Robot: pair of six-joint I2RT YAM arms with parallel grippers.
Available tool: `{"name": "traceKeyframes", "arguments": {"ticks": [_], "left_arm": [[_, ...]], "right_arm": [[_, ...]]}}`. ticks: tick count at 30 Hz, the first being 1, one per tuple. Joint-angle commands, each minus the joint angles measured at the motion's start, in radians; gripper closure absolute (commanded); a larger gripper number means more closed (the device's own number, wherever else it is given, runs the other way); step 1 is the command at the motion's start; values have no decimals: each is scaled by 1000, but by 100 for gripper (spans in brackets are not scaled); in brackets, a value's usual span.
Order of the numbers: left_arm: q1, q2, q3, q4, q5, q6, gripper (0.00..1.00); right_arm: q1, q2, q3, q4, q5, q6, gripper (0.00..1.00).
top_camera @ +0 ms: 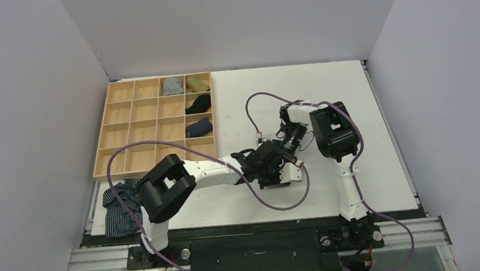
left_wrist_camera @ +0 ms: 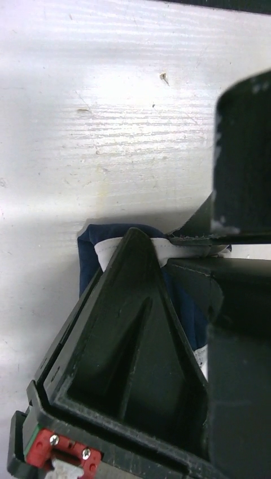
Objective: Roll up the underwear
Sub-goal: Roll the underwear to the center of the board.
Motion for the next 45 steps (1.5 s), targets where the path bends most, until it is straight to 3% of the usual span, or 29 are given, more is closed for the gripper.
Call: {"name": "traceKeyframes", "arguments": {"ticks": [1, 4, 10, 21, 32, 40, 45], "left_arm": [[22, 52, 87, -137, 157, -54, 100], [48, 77, 125, -204, 234, -89, 100], [84, 104, 165, -327, 302, -135, 100], [111, 163, 217, -451, 431, -257, 100], [227, 369, 433, -600, 749, -407, 100], [297, 554, 593, -716, 879, -459, 100], [317, 620, 662, -746, 918, -498, 100]], "right_arm": [[-16, -50, 24, 4, -34, 4, 92], [-35, -88, 23, 38, -21, 36, 73], [-86, -173, 26, 103, 19, 115, 60], [-246, -313, -25, 180, 85, 175, 59], [-464, -513, -191, 245, 96, 130, 58], [-472, -682, -353, 286, 83, 27, 58], [-395, -835, -450, 345, 141, 43, 57]]}}
